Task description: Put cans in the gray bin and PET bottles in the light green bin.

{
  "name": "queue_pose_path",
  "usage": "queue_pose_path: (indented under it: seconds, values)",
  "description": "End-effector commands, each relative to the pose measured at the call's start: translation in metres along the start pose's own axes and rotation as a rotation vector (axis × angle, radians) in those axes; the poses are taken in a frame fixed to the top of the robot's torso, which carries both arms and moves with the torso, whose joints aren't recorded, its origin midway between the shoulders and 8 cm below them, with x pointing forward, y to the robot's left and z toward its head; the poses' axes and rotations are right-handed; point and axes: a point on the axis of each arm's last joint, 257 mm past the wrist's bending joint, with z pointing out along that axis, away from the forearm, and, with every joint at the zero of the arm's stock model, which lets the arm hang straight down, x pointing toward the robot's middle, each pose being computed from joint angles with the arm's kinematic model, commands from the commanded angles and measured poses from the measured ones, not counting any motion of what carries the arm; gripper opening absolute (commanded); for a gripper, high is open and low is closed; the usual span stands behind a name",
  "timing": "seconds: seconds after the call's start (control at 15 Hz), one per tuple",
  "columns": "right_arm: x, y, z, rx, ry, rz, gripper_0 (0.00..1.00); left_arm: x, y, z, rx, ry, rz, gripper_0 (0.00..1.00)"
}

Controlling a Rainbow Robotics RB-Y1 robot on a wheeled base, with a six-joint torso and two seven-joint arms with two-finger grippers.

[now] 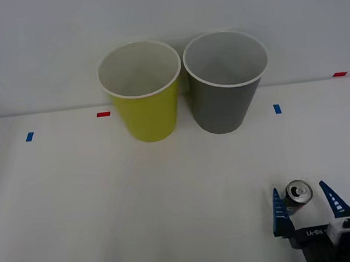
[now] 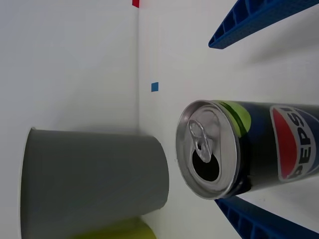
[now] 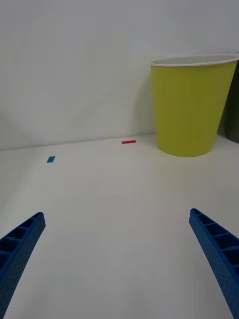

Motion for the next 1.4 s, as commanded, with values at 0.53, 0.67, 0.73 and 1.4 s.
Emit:
queue_pose_path:
  seconds: [0.53, 0.67, 0.73, 1.4]
  values:
    - [-0.003, -0.003, 0.007, 0.011, -0.008, 0.015, 0.03, 0.000, 0.000, 0.000, 0.000, 0.000, 0.000, 1.00]
    - [-0.002, -0.003, 0.005, 0.013, -0.005, 0.013, 0.03, 0.000, 0.000, 0.000, 0.000, 0.000, 0.000, 1.00]
    - [-0.001, -0.004, 0.004, 0.017, -0.001, 0.013, 0.03, 0.000, 0.000, 0.000, 0.000, 0.000, 0.000, 1.00]
    - [-0.087, -0.017, 0.015, 0.145, -0.001, 0.088, 0.00, 0.000, 0.000, 0.000, 0.000, 0.000, 0.000, 1.00]
